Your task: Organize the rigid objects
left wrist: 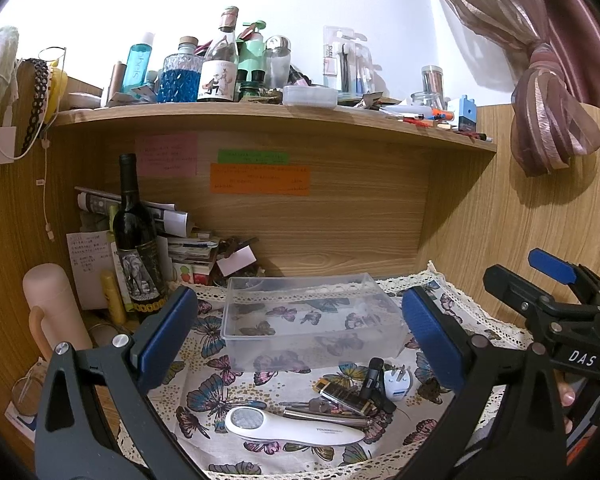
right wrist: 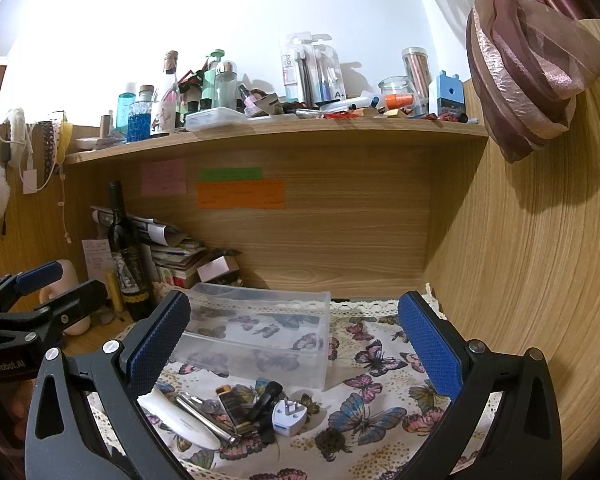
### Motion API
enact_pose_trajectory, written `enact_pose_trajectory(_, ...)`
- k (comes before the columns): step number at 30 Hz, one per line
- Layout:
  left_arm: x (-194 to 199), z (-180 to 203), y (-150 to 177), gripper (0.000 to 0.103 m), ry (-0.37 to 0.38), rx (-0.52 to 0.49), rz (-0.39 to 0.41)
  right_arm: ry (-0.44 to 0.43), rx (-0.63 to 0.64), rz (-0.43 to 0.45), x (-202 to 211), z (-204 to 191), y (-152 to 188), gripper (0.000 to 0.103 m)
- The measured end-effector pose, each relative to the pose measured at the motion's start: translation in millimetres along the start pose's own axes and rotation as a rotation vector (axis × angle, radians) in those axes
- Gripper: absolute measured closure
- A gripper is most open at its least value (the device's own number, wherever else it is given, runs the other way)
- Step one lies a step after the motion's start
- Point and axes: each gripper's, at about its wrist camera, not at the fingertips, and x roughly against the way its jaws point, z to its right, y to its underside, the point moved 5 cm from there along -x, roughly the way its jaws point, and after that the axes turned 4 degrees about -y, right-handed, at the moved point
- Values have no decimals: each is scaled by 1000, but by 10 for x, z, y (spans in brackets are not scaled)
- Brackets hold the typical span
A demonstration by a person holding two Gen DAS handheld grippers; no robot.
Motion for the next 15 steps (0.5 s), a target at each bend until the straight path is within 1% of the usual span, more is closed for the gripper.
enact_pose_trajectory(15,-5,-7,-4,0,0,-1,-2,-4,0,-1,-2,-9,11,0)
